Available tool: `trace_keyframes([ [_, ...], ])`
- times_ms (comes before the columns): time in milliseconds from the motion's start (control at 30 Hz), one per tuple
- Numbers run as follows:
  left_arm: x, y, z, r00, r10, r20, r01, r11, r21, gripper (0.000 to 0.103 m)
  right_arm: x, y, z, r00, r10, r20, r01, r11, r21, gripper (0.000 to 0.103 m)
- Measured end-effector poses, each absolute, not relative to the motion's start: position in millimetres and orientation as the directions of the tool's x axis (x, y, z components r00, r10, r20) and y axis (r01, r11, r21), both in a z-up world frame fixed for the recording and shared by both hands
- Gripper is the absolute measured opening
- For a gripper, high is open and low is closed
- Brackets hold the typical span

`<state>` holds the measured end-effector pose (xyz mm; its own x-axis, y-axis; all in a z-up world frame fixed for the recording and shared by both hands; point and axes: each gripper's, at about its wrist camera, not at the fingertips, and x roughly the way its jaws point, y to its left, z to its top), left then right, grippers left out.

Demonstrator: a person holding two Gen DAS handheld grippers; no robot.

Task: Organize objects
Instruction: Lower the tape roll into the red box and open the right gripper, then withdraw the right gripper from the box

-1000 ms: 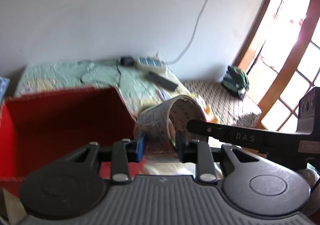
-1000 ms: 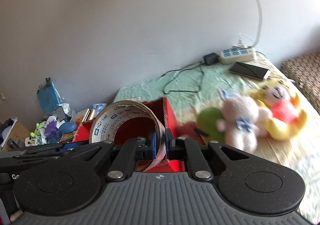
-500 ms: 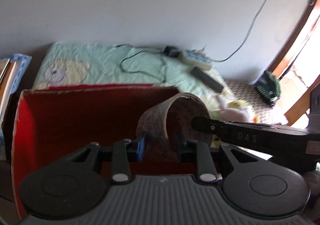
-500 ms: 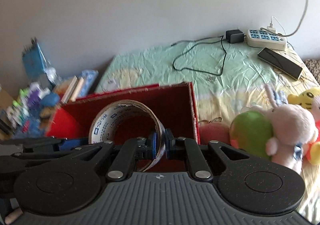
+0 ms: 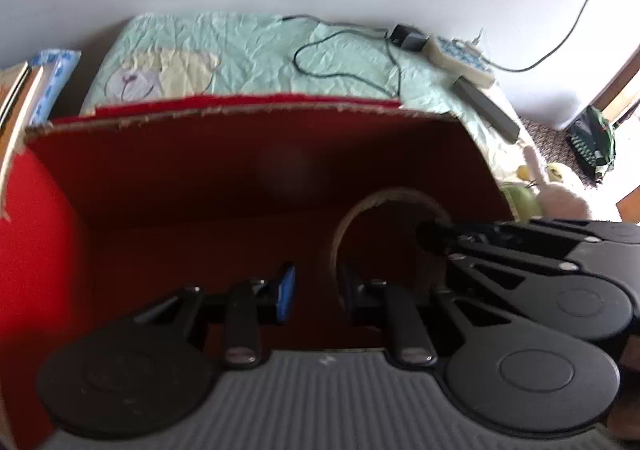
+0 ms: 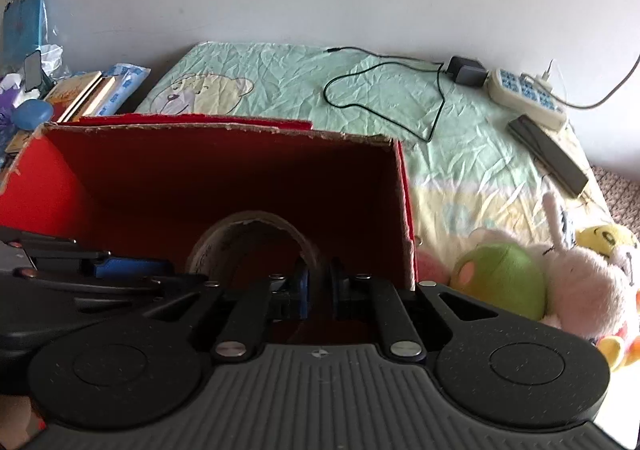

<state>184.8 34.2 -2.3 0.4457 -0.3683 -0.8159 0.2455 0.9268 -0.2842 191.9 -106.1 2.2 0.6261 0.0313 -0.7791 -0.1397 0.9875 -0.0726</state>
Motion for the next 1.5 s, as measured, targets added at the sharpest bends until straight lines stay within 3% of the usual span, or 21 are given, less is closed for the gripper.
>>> trace_keyframes([
  [133,192,37,-8,0.417,-0.378,-0.827,0.219,0.925,-0.312,0.018,190,-107,2,0.646,0.046,-0.762,-0.148,0.987,-0.066,0.011],
  [267,194,35,-6,0.429,-0.338,-0.838,0.203,0.940,-0.275,0.019,190,-116,9,0.674,0.079,-0.735,-0.125,0.992,-0.008,0.032],
  [433,194,32,-7,0.437,-0.292,-0.851,0.189,0.955,-0.230,0.019,191,-133,16,0.680,0.146,-0.718,-0.094,0.989,0.112,0.028],
  [667,191,36,-4,0.479,-0.250,-0.841,0.155,0.968,-0.200,0.019,183,-141,17,0.551,0.312,-0.774,-0.148,0.949,0.277,0.026],
  [900,193,41,2,0.529,-0.095,-0.843,0.138,0.990,-0.025,0.019,186,-108,11,0.317,0.349,-0.882,-0.264,0.926,0.271,0.027],
  [1100,205,40,-11,0.469,-0.061,-0.881,0.142,0.990,0.007,0.020,204,-89,-8,0.213,0.202,-0.956,-0.284,0.949,0.137,0.027],
  [1133,205,38,-12,0.467,-0.057,-0.883,0.147,0.989,0.014,0.020,207,-89,-11,0.201,0.194,-0.960,-0.274,0.952,0.135,0.022],
  [1333,206,37,-15,0.459,-0.058,-0.887,0.142,0.990,0.009,0.022,212,-77,-14,0.324,0.128,-0.938,-0.270,0.962,0.038,0.022],
  [1400,204,37,-15,0.466,-0.047,-0.884,0.140,0.990,0.021,0.032,214,-73,-14,0.381,0.111,-0.918,-0.268,0.963,0.006,0.022],
  [1500,201,34,-13,0.488,-0.026,-0.873,0.138,0.989,0.048,0.038,215,-71,-19,0.393,0.118,-0.912,-0.243,0.970,0.021,0.022],
])
